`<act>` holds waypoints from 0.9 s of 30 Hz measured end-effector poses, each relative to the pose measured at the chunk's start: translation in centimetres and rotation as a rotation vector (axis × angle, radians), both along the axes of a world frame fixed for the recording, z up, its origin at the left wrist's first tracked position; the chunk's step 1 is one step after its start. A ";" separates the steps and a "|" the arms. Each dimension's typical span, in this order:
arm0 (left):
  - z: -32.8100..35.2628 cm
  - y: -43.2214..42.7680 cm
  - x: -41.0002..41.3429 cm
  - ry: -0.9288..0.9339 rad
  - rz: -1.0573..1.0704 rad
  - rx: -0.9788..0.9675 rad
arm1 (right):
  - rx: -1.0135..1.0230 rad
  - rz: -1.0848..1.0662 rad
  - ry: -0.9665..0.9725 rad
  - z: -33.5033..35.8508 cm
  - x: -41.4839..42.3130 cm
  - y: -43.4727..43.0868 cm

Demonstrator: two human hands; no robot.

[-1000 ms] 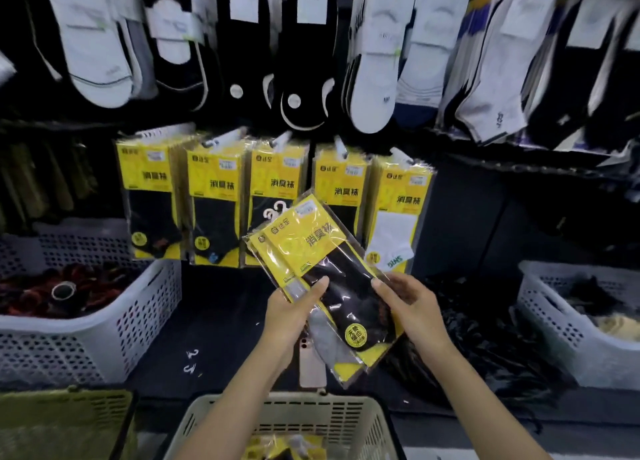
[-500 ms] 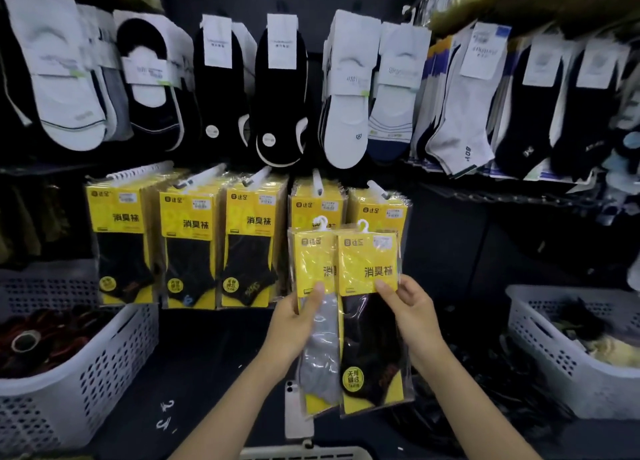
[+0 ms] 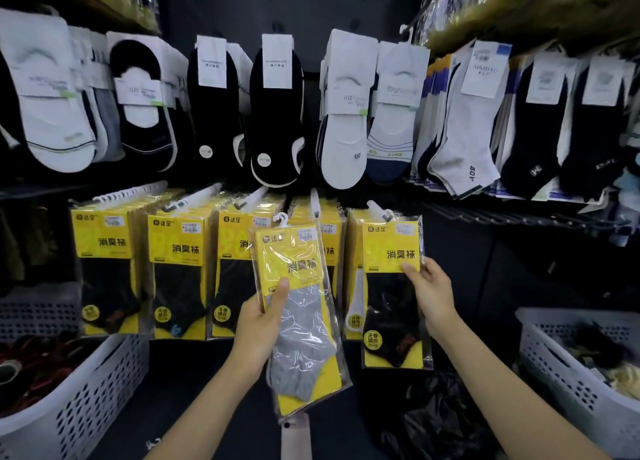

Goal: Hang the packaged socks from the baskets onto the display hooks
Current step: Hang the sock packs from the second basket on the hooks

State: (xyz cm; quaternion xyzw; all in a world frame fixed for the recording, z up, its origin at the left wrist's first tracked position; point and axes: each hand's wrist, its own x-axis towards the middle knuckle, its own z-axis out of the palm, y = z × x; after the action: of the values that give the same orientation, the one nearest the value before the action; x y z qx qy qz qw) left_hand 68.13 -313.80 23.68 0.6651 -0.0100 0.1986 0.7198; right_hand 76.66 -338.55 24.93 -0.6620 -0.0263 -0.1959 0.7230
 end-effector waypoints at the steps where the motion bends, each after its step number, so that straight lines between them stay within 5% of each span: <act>1: 0.0 0.0 0.1 -0.008 0.006 0.001 | 0.006 0.019 0.002 -0.2 0.6 0.2; 16: -0.2 -0.1 0.9 -0.013 -0.003 0.070 | 0.121 -0.375 0.290 -2.1 5.2 2.0; 27: 0.1 -2.6 -1.1 0.114 -0.050 -0.047 | -0.038 0.256 0.109 0.4 -7.1 6.6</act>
State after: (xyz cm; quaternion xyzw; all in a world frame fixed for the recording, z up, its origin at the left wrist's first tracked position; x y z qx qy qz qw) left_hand 67.00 -316.37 23.76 0.6576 0.0192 0.1425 0.7395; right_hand 69.57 -331.96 25.29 -0.6766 -0.0747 -0.0652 0.7296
